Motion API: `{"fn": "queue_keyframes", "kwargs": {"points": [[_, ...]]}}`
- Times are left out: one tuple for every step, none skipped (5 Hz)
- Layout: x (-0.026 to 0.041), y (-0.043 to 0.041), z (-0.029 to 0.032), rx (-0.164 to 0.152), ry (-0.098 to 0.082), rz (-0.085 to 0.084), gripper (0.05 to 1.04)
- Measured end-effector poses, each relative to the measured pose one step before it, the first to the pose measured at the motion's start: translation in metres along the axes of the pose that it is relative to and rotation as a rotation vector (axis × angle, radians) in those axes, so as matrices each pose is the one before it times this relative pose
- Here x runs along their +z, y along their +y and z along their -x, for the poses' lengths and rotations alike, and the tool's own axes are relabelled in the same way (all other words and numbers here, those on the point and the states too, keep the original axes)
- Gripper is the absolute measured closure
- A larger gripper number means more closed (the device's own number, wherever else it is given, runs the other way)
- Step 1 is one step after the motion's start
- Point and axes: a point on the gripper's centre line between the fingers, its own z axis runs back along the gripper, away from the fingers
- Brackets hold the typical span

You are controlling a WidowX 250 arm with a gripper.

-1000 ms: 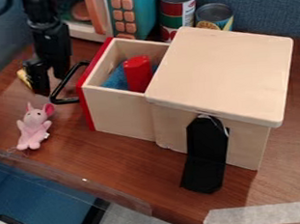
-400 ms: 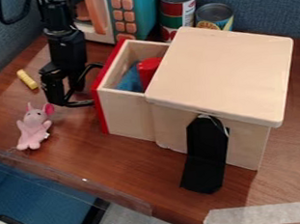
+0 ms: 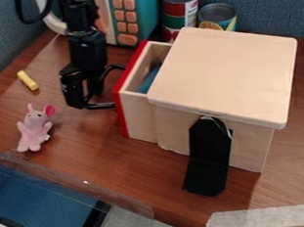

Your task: Close the drawer

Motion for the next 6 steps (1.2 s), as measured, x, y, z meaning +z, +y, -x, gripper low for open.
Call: {"fn": "queue_keyframes", "kwargs": {"points": [[-0.00064,0.00262,-0.02384,-0.0293,-0.0101,0.0184,0.083],[-0.00451,-0.00421,-0.02206,-0.0298,-0.0165,0.0420,0.083],[0.00058,-0.00704,-0.01138,-0.0177,0.0037,0.0100,0.083],[-0.00147,-0.00694,-0.00288,0.0118,0.0017,0.0051,0.083],[0.01304,0.00344,0.01870,0.1842,0.0539,-0.0816,0.083],[0.01817,0.01347,0.04854,0.2703,0.0299,-0.0805,0.083]]}}
